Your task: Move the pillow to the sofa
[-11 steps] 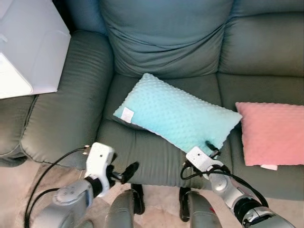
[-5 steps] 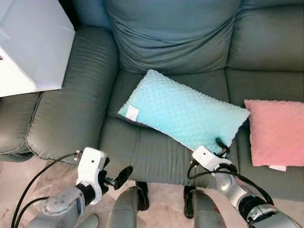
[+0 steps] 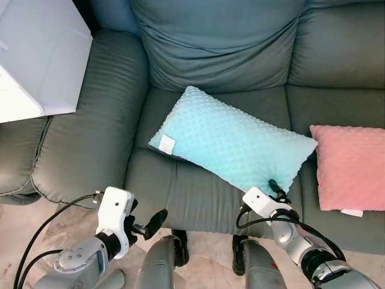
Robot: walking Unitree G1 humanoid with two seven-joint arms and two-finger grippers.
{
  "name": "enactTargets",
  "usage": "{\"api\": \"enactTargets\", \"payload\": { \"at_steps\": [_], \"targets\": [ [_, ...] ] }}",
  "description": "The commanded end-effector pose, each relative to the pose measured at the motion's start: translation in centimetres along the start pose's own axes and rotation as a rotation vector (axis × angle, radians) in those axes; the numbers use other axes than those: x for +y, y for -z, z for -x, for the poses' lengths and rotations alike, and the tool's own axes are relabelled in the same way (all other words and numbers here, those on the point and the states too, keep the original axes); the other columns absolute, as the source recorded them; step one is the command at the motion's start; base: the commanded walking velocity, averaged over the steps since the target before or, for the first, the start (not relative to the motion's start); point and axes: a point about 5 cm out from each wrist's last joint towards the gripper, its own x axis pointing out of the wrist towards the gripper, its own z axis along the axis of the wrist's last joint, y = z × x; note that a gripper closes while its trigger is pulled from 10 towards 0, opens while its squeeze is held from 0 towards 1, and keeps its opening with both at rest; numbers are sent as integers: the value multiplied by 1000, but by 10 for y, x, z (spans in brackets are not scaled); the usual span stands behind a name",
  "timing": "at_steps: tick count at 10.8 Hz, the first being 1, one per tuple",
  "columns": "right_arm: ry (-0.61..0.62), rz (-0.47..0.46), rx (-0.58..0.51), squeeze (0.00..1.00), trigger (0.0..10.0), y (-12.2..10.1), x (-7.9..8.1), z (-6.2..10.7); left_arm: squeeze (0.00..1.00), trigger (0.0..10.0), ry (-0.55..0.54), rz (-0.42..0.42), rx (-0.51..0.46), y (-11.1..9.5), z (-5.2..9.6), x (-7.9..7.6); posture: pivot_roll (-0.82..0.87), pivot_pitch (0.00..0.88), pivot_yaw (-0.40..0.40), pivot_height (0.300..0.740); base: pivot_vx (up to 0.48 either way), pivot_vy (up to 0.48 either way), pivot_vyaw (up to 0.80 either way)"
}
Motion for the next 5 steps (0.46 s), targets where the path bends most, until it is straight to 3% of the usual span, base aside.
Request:
{"api": "enactTargets", "payload": {
  "at_steps": [1, 5],
  "targets": [
    [-61, -4, 38, 0, 0, 11, 18, 9, 0, 10000, -25, 11, 33, 7, 4, 3, 156, 479, 162, 740, 0, 0, 0],
    [-67, 1, 45, 0, 0, 15, 17, 10, 0, 10000, -29, 14, 33, 8, 2, 1, 151, 483, 153, 740, 0, 0, 0]
  ]
}}
